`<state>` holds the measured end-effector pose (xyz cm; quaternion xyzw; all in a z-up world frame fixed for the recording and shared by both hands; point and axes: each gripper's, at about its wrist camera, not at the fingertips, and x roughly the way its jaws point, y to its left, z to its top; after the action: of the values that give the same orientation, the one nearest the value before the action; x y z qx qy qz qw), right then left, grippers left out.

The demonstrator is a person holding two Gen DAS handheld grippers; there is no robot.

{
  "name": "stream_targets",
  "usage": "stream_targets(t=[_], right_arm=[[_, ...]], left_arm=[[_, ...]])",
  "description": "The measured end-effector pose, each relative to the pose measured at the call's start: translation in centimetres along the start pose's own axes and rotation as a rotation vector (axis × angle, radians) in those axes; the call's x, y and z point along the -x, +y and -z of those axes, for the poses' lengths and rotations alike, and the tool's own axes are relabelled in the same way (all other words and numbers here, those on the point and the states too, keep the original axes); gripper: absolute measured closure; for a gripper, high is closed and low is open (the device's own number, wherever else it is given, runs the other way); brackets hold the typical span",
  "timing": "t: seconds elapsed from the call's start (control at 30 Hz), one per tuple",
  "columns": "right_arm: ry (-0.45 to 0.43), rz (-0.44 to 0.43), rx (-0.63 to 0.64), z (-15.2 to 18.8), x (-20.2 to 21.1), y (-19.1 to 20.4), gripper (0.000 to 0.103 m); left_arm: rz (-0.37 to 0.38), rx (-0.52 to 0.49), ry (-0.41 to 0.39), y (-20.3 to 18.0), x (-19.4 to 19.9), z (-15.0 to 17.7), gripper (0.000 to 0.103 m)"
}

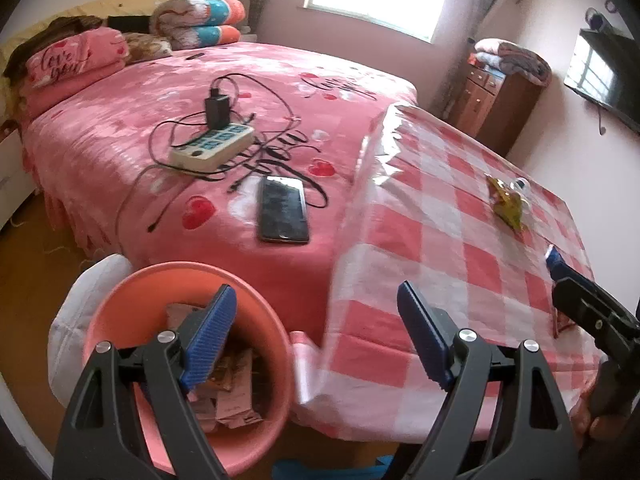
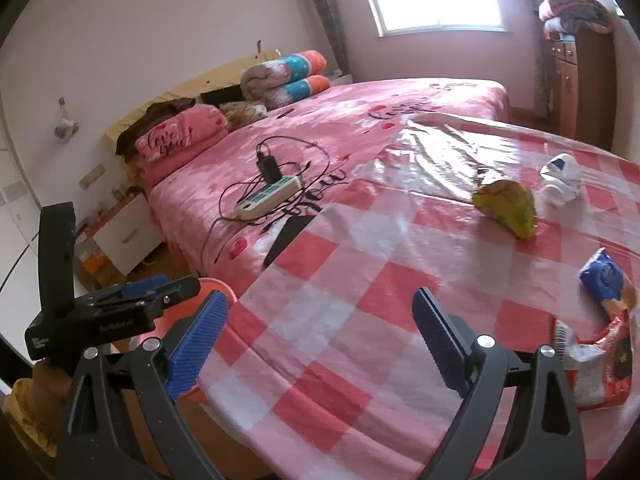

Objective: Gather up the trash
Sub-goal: 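Move both grippers back over the checked sheet toward the remaining trash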

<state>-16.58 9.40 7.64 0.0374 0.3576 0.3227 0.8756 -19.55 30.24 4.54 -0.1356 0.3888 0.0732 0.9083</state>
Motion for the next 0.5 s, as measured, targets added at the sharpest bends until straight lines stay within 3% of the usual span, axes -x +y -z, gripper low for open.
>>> stream_targets(t=[0.5], right_arm=[[-0.060,0.084,-0.088,0.5,2.1,-6.0,0.011]], left_arm=[[0.040,-0.096,0.022,-6.2,-0.8,-0.7,0.020]])
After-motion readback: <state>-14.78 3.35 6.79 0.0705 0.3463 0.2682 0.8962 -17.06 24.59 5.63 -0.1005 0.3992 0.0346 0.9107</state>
